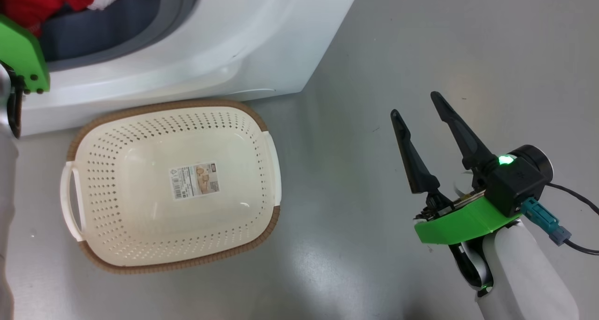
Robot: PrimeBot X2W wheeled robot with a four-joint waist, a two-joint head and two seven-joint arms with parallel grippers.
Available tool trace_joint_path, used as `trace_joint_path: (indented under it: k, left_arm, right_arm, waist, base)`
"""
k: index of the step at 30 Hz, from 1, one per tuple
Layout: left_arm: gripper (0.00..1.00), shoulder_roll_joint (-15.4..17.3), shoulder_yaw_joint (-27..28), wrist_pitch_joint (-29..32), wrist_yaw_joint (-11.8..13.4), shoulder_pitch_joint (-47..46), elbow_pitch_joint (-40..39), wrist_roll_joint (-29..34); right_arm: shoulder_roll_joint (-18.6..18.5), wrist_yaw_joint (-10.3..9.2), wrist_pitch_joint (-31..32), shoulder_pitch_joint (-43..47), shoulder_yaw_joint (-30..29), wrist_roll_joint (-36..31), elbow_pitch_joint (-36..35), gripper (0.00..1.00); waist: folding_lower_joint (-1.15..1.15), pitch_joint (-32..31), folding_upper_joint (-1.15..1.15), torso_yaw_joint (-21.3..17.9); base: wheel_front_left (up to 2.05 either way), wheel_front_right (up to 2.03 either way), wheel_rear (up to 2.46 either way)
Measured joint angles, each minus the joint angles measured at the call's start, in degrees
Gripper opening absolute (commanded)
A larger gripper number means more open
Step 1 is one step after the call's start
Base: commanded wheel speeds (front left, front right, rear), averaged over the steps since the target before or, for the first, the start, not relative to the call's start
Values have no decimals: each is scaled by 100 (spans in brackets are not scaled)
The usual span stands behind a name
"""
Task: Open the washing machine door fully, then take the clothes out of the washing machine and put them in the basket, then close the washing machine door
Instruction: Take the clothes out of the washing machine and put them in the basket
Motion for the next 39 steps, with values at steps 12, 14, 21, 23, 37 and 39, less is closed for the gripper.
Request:
trace_joint_path:
  k: [12, 14, 21, 23, 37, 39]
  left_arm:
    - [0, -31, 339, -1161, -237, 457, -371, -520]
    - [0, -66, 415, -1239, -255, 600, -549, -613]
    - [0, -99, 767, -1276, -290, 1343, -1935, -667]
    - [0, -119, 880, -1276, -286, 1641, -2361, -666]
    - [0, -527, 1313, -1276, -137, 3582, -4057, -645]
    - [0, -592, 1322, -1276, -118, 3834, -4247, -644]
  right_arm:
    - [-1, 0, 0, -1, -76, -20, 59, 100]
    - [-1, 0, 0, 0, -127, -65, 60, 100]
    - [-2, 0, 0, 18, -170, -108, 93, 100]
    - [-2, 0, 0, 31, -169, -109, 130, 100]
    - [-2, 0, 0, 378, -160, -210, 313, 100]
    - [-2, 0, 0, 448, -155, -219, 353, 100]
  waist:
    - [0, -237, 0, 139]
    - [0, -291, 0, 162]
    - [0, -507, 0, 218]
    - [0, -583, 0, 234]
    - [0, -1349, 0, 349]
    - [0, -1474, 0, 367]
  base:
    - [0, 0, 0]
    - [0, 0, 0]
    - [0, 0, 0]
    - [0, 0, 0]
    - [0, 0, 0]
    - [0, 0, 0]
